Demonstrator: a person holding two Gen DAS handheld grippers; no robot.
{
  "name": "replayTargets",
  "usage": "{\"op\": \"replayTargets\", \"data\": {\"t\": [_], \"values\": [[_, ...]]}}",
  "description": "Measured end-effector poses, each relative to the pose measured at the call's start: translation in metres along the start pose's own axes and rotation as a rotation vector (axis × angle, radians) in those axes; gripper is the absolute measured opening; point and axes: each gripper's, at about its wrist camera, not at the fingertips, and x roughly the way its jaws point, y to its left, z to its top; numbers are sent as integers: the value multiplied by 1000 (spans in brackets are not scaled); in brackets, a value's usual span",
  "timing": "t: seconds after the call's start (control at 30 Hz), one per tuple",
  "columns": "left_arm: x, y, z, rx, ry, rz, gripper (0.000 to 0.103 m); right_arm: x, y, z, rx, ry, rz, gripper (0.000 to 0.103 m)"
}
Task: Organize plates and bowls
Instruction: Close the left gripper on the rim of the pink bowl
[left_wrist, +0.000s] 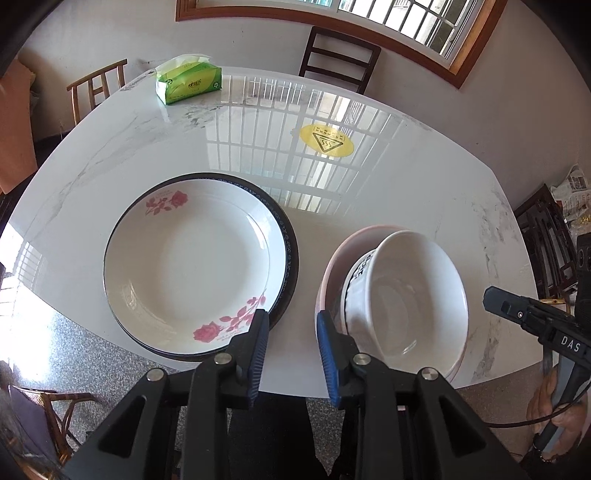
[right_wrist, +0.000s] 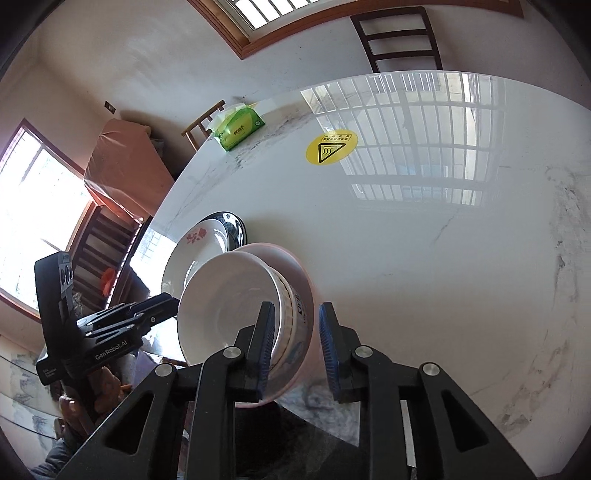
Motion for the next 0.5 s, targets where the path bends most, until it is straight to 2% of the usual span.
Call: {"op": "replayTargets", "data": {"t": [0.2, 0.43, 0.5], "values": [[7, -4, 4, 0, 50, -25, 28, 7, -1, -12, -22, 49, -58, 24], [17, -16, 6, 22, 85, -3, 28, 13, -5, -4, 4, 91, -39, 24], [18, -17, 6, 22, 89, 5, 28, 17, -6, -4, 7, 107, -56, 24]]}}
